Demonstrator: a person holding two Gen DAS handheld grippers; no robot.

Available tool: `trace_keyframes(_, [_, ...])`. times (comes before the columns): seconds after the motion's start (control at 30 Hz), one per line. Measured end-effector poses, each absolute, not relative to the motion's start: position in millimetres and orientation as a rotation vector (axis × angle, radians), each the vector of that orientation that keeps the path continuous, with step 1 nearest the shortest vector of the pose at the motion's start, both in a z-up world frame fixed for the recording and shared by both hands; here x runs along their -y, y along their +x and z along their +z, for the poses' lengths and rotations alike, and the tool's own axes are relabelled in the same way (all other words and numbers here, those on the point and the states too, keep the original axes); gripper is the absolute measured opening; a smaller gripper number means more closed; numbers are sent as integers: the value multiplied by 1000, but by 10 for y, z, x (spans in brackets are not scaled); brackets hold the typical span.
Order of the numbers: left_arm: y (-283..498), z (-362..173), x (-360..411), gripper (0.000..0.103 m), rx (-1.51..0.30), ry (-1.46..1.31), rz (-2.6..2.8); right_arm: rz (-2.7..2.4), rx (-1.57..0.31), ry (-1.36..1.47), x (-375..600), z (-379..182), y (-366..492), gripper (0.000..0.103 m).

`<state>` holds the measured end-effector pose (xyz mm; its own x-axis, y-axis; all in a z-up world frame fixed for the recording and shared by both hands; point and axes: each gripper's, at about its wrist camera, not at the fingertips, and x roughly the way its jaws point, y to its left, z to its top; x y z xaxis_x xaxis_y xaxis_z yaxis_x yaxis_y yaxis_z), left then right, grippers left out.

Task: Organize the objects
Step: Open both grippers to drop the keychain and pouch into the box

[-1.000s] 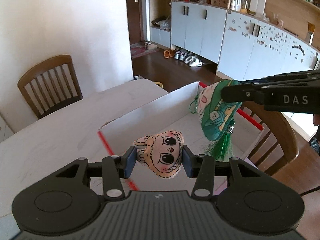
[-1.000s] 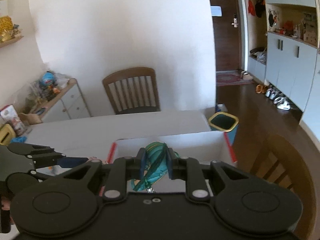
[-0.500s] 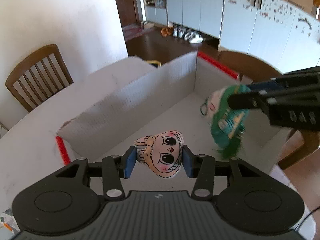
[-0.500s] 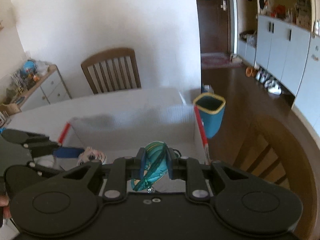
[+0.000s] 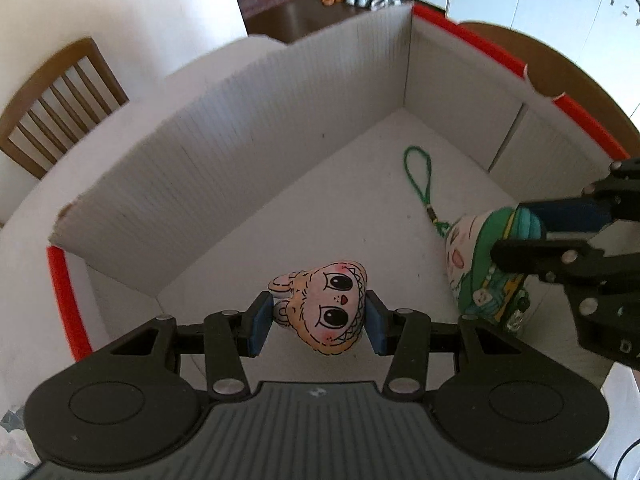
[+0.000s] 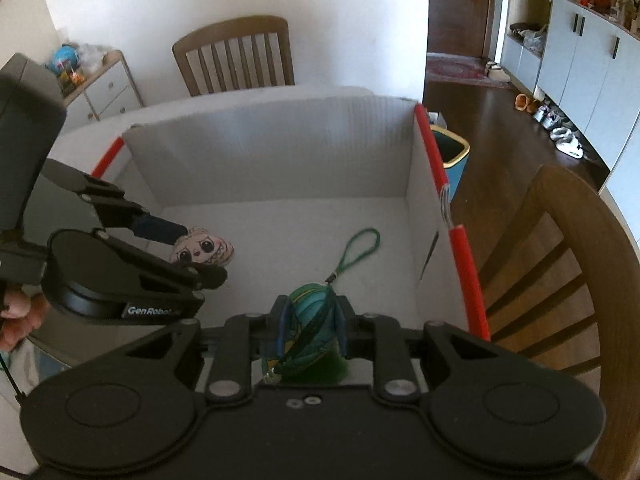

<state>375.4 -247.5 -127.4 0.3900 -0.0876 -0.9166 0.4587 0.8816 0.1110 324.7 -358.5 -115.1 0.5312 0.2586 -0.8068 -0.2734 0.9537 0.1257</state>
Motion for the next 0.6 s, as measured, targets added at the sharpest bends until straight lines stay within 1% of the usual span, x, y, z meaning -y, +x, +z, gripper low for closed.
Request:
trace_keyframes(0.23, [3856, -1428, 2478, 48, -1244, 375, -356, 312, -978, -16, 3589, -1144, 3299, 25])
trace_keyframes(0.37, [3840, -1443, 2478, 49, -1256, 384, -356, 302, -981, -32, 3576, -1127, 3328, 29])
trace_keyframes(0.47, [3809, -1439, 2471, 51, -1254, 387, -353, 291, -977, -46, 3561, -1121, 3305, 33])
trace_keyframes(0.6, [3745, -1402, 2445, 54, -1239, 382, -354, 292, -967, -48, 3571, -1085, 3258, 40])
